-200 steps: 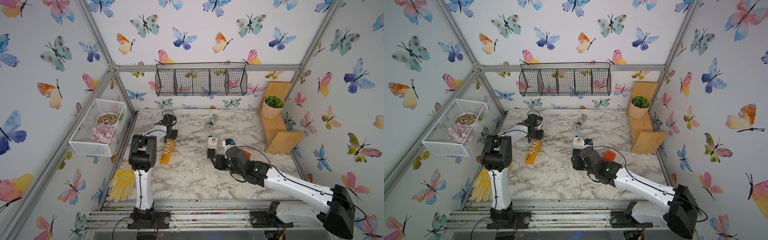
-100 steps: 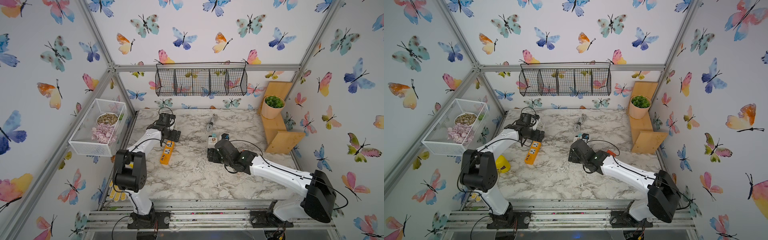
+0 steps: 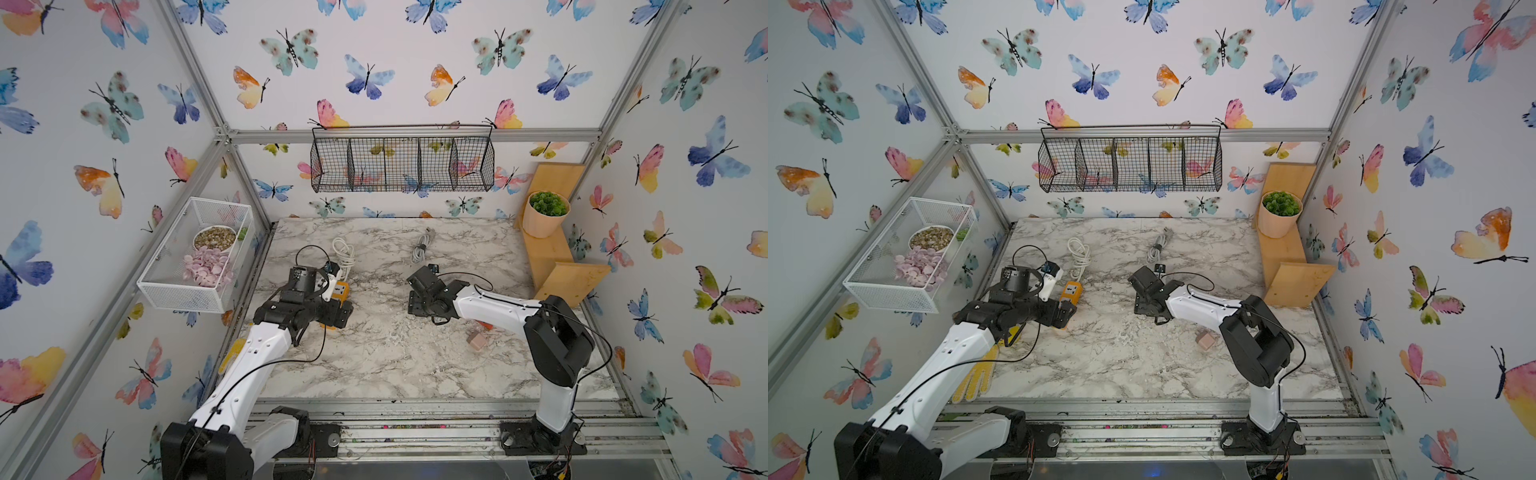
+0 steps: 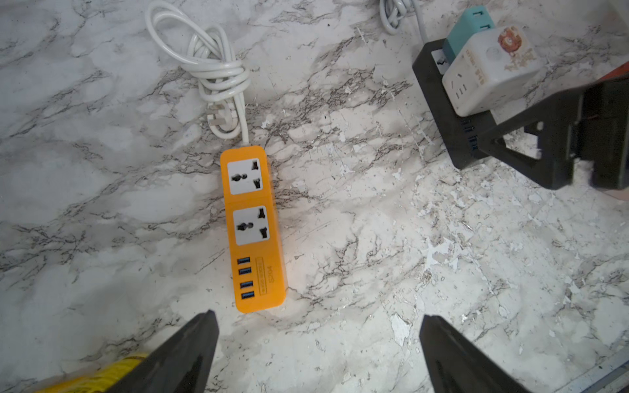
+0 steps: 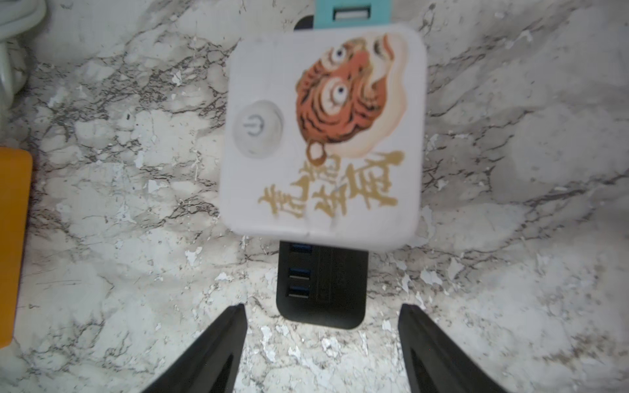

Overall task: Pull the plug off the socket
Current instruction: Move the socket to the center of the board.

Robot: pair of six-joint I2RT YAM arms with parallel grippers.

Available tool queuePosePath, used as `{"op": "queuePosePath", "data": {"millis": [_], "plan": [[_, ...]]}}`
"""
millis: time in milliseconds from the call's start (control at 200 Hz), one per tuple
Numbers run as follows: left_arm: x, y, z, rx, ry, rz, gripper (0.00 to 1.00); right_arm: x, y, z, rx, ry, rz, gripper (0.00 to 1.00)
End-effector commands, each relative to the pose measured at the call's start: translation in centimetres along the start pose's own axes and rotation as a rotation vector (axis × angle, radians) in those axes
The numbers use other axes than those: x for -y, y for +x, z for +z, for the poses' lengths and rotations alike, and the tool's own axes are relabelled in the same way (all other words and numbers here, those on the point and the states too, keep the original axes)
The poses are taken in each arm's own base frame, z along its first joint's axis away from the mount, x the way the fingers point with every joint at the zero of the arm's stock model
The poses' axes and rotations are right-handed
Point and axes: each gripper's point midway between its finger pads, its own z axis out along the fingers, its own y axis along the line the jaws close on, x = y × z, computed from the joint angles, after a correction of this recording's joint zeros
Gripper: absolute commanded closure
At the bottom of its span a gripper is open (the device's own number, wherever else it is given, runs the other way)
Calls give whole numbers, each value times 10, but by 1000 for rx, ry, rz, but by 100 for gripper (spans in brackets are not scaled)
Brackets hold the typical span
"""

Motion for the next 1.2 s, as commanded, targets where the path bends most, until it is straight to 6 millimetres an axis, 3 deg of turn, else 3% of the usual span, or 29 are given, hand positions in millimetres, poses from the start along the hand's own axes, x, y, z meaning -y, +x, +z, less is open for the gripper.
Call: {"op": "queuePosePath", "data": {"millis": [0, 441, 686, 791, 981, 1191], "plan": [[3, -3, -2, 86, 14, -21, 1, -1, -8, 12, -5, -16, 14, 24], [2, 6, 12, -18, 29, -25, 1, 9, 6, 50, -22, 56, -9, 31], [1, 4, 10, -3, 20, -20, 2, 2, 18, 46, -34, 35, -12, 55], [0, 4, 10, -3, 14, -19, 1, -7, 33, 42, -59, 18, -21, 62], [-1, 5, 11, -7, 11, -19, 2, -25, 69, 29, -102, -21, -32, 62], [-1, 5, 11, -6, 11, -19, 1, -31, 120, 10, -174, -37, -77, 62]]}}
